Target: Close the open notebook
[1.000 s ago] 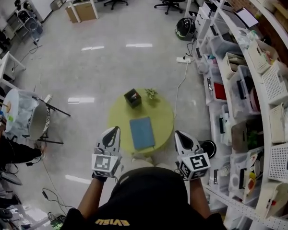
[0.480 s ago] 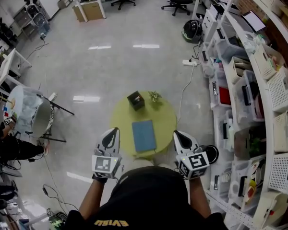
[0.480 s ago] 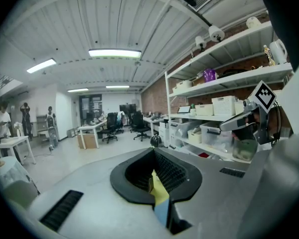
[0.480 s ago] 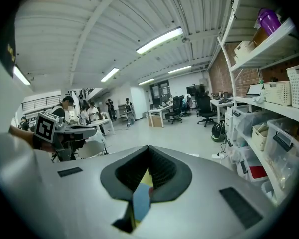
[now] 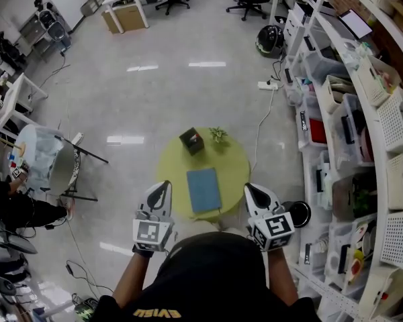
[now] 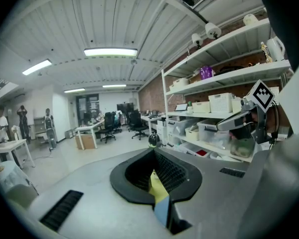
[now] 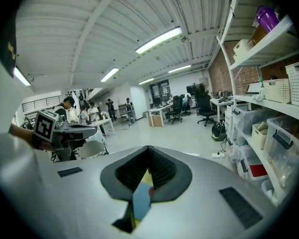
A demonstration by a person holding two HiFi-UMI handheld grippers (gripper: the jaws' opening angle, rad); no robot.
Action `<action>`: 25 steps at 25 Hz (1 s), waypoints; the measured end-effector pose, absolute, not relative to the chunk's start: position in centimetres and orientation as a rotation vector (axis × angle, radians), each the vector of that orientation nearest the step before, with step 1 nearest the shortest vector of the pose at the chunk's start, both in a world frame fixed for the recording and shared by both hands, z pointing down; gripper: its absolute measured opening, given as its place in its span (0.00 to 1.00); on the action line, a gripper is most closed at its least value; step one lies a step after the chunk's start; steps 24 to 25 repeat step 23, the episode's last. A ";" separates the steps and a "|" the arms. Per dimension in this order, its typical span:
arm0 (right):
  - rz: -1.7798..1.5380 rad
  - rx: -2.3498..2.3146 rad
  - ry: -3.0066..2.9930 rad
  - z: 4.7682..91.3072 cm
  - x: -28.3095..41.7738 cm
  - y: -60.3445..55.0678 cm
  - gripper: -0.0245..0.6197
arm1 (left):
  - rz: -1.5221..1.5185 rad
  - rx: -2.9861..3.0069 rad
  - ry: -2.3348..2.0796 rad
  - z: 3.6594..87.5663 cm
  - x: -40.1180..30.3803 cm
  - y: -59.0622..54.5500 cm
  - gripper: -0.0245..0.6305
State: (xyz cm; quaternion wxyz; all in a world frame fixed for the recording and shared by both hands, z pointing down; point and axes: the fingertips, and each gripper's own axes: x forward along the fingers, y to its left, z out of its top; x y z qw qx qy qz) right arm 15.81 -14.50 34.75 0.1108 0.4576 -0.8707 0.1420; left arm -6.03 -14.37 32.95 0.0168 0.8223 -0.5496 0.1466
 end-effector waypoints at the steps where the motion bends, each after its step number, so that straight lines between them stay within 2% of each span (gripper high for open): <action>1: 0.422 1.351 -2.554 34.9 16.0 -14.4 0.04 | 0.460 2.568 -1.700 33.0 -5.8 -14.4 0.06; 15: 0.444 1.369 -2.535 35.9 16.0 -13.3 0.04 | 0.520 2.589 -1.650 34.4 -5.4 -12.9 0.06; 25: 0.470 1.294 -2.542 37.0 13.0 -14.1 0.04 | 0.702 2.429 -1.674 41.6 -11.4 -12.0 0.06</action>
